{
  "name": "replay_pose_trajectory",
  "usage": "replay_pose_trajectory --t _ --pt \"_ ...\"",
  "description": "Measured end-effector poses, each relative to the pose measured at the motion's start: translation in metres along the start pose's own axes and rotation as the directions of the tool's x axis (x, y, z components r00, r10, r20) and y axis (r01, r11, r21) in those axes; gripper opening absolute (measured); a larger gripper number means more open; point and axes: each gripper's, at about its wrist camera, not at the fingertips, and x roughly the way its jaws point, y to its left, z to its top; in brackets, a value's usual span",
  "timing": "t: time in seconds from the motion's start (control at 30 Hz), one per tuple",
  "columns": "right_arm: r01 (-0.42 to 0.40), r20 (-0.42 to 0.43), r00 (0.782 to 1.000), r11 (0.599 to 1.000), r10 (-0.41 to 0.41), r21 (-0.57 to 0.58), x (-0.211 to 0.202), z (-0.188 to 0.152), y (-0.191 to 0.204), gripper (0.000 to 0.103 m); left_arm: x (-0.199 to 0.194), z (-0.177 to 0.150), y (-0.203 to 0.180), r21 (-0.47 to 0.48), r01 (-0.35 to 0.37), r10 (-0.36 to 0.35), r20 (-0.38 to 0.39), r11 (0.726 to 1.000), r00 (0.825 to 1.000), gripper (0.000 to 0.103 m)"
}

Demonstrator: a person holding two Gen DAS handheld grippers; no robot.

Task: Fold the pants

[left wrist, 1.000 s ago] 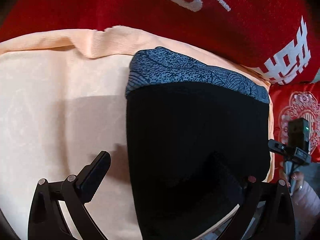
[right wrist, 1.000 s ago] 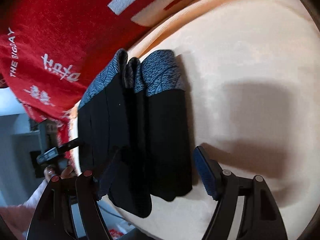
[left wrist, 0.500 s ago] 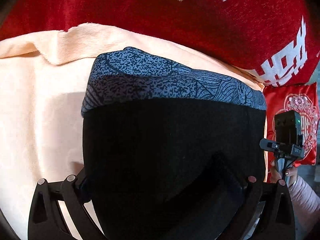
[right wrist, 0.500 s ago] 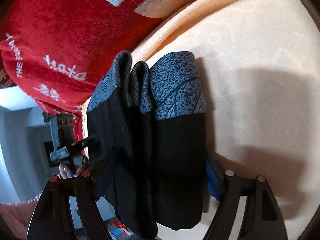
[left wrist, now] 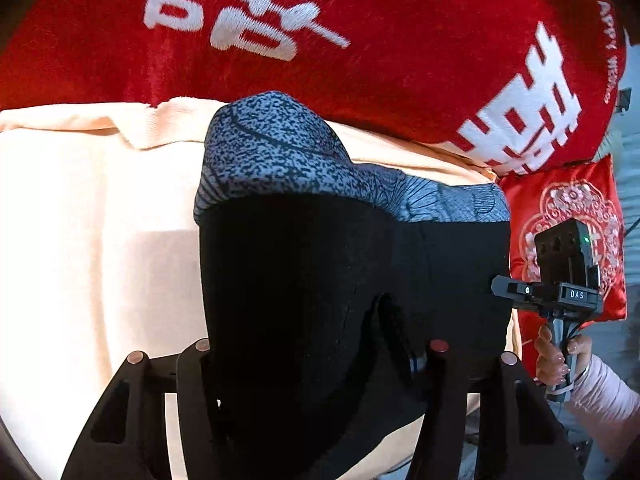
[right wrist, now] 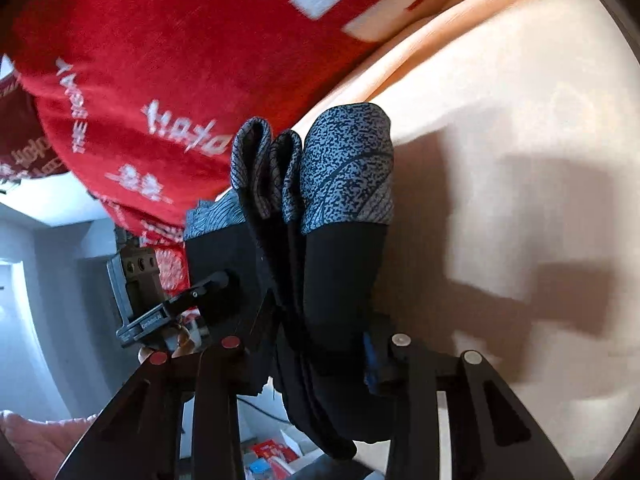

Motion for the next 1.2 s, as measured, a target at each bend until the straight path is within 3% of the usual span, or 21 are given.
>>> replay_pose_trajectory --t 0.3,0.47,0.53,0.57,0.63,0.67,0.73,0.93,1.2 --pt "-0.039 -0.024 0.999 0.999 0.039 0.014 0.0 -0.064 0.022 0.038 -0.045 -0.064 0.005 -0.018 -0.016 0.015 -0.025 1.0 1.0 0.06" --pt "-0.024 -0.029 0.999 0.999 0.026 0.049 0.024 -0.096 0.009 0.038 -0.038 -0.092 0.035 -0.054 -0.015 0.013 -0.043 0.998 0.999 0.06" --pt "0.016 -0.037 0.999 0.998 -0.013 0.06 0.037 -0.104 0.0 0.04 -0.026 -0.101 0.048 -0.053 -0.049 0.046 -0.049 0.997 0.998 0.06" --pt "0.061 -0.041 0.997 0.997 -0.059 0.055 0.043 -0.107 -0.006 0.042 -0.02 -0.105 0.056 -0.06 -0.058 0.054 -0.055 0.997 0.997 0.063" --pt "0.104 -0.021 0.994 0.992 -0.103 0.066 0.048 -0.109 -0.015 0.052 -0.013 -0.11 0.069 -0.072 -0.064 0.061 -0.039 0.995 0.997 0.083" --pt "0.115 -0.015 0.993 0.99 -0.114 0.086 0.049 -0.109 -0.021 0.053 -0.013 -0.11 0.072 -0.067 -0.09 0.088 -0.031 0.994 0.996 0.088" --pt "0.146 -0.01 0.989 0.985 -0.146 0.095 0.052 -0.107 -0.024 0.066 -0.011 -0.111 0.076 -0.063 -0.128 0.127 -0.023 0.99 0.992 0.099" --pt "0.277 0.027 0.96 0.957 -0.28 0.09 0.051 -0.111 -0.004 0.07 -0.023 -0.117 0.075 -0.065 -0.212 0.213 0.002 0.975 0.977 0.099" --pt "0.424 0.082 0.895 0.893 -0.439 0.153 0.034 -0.137 0.015 0.07 -0.048 -0.139 0.064 -0.022 -0.331 0.331 0.031 0.944 0.943 0.099"
